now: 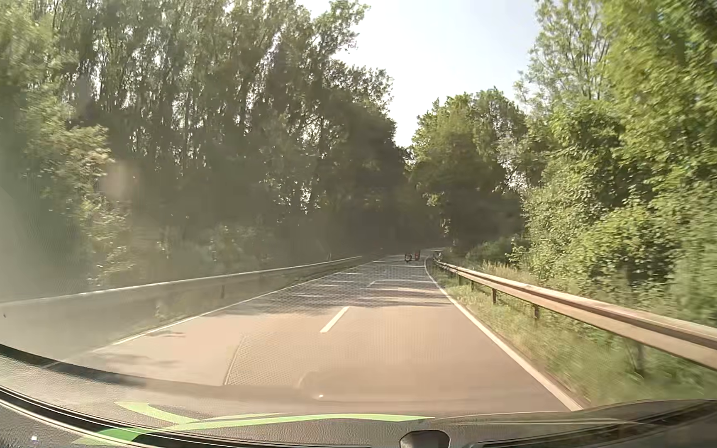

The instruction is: Follow the waypoints while adhering to traffic rules and regulations

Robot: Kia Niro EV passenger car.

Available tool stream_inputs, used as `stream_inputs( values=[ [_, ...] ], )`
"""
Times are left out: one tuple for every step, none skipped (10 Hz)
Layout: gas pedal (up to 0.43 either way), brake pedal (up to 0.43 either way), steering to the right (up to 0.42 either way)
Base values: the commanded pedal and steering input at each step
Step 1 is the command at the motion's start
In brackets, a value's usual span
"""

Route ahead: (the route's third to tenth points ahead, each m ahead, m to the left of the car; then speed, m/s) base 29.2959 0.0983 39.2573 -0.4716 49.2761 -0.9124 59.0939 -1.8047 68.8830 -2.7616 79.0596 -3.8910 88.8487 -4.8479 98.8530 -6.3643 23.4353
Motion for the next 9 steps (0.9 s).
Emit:
stream_inputs(
  values=[
    [0.311, 0.0, 0.009],
    [0.311, 0.0, 0.01],
    [0.311, 0.0, 0.01],
    [0.311, 0.0, 0.01],
    [0.311, 0.0, 0.01],
    [0.311, 0.0, 0.01],
    [0.311, 0.0, 0.01],
    [0.311, 0.0, 0.01],
    [0.311, 0.0, 0.01]
  ],
)
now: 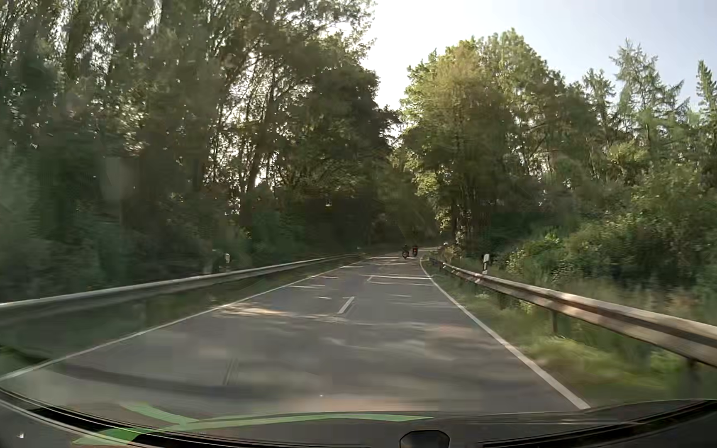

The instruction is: Follow the waypoints while adhering to traffic rules and regulations

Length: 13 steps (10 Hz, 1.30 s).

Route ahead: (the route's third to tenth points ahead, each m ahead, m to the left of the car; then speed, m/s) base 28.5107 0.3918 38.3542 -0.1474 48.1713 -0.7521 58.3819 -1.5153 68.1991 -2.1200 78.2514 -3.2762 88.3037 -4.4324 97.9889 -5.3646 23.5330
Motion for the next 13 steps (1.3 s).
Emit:
stream_inputs(
  values=[
    [0.311, 0.0, 0.01],
    [0.299, 0.0, 0.009],
    [0.299, 0.0, 0.009],
    [0.299, 0.0, 0.008],
    [0.287, 0.0, 0.008],
    [0.28, 0.0, 0.007],
    [0.28, 0.0, 0.007],
    [0.268, 0.0, 0.007],
    [0.26, 0.0, 0.007],
    [0.248, 0.0, 0.007],
    [0.228, 0.0, 0.007],
    [0.209, 0.0, 0.007],
    [0.189, 0.0, 0.007]
  ],
)
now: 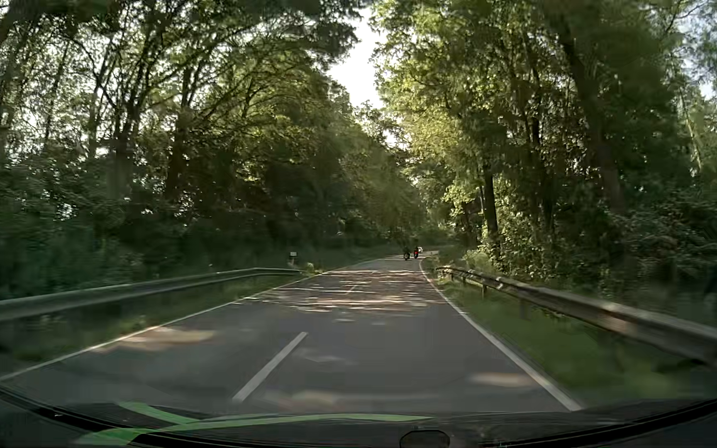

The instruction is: Follow the waypoints while adhering to traffic rules and regulations

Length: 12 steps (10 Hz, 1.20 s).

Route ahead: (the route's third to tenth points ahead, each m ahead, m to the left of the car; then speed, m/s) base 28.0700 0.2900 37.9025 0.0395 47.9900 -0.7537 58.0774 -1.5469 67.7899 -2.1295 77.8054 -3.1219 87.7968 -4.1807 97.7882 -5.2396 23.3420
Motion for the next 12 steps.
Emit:
stream_inputs(
  values=[
    [0.177, 0.0, 0.007],
    [0.169, 0.0, 0.008],
    [0.157, 0.0, 0.008],
    [0.157, 0.0, 0.008],
    [0.15, 0.0, 0.008],
    [0.15, 0.0, 0.008],
    [0.15, 0.0, 0.008],
    [0.15, 0.0, 0.008],
    [0.15, 0.0, 0.008],
    [0.15, 0.0, 0.008],
    [0.15, 0.0, 0.007],
    [0.15, 0.0, 0.008]
  ],
)
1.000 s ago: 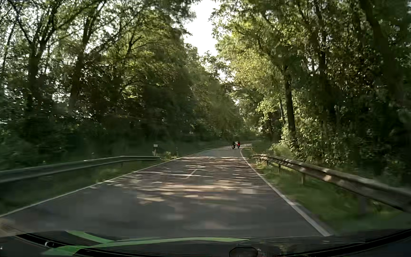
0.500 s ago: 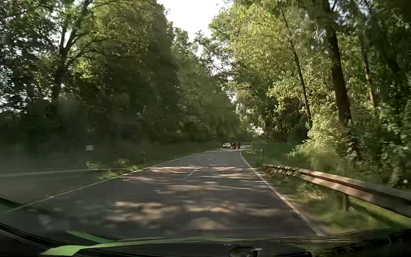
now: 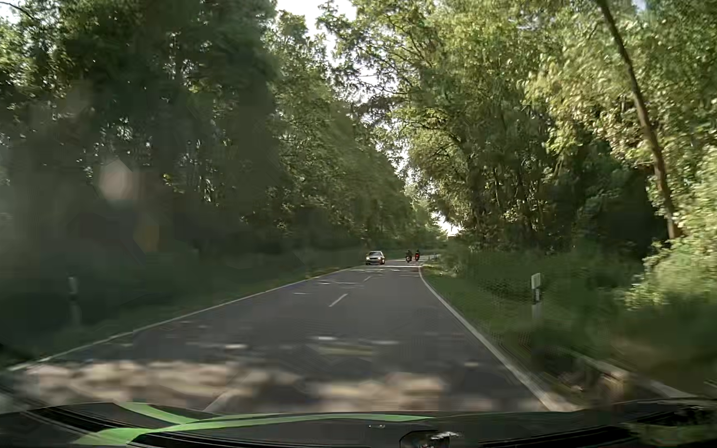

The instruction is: Follow the waypoints while adhering to traffic rules and regulations

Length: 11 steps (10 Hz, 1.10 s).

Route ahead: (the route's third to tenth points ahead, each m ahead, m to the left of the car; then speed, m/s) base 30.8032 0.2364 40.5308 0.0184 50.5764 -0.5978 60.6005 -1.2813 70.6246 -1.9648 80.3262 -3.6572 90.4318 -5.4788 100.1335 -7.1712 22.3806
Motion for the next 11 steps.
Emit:
stream_inputs(
  values=[
    [0.15, 0.0, 0.008],
    [0.138, 0.0, 0.008],
    [0.138, 0.0, 0.008],
    [0.138, 0.0, 0.008],
    [0.138, 0.0, 0.007],
    [0.138, 0.0, 0.006],
    [0.138, 0.0, 0.005],
    [0.138, 0.0, 0.005],
    [0.138, 0.0, 0.005],
    [0.138, 0.0, 0.005],
    [0.138, 0.0, 0.005]
  ],
)
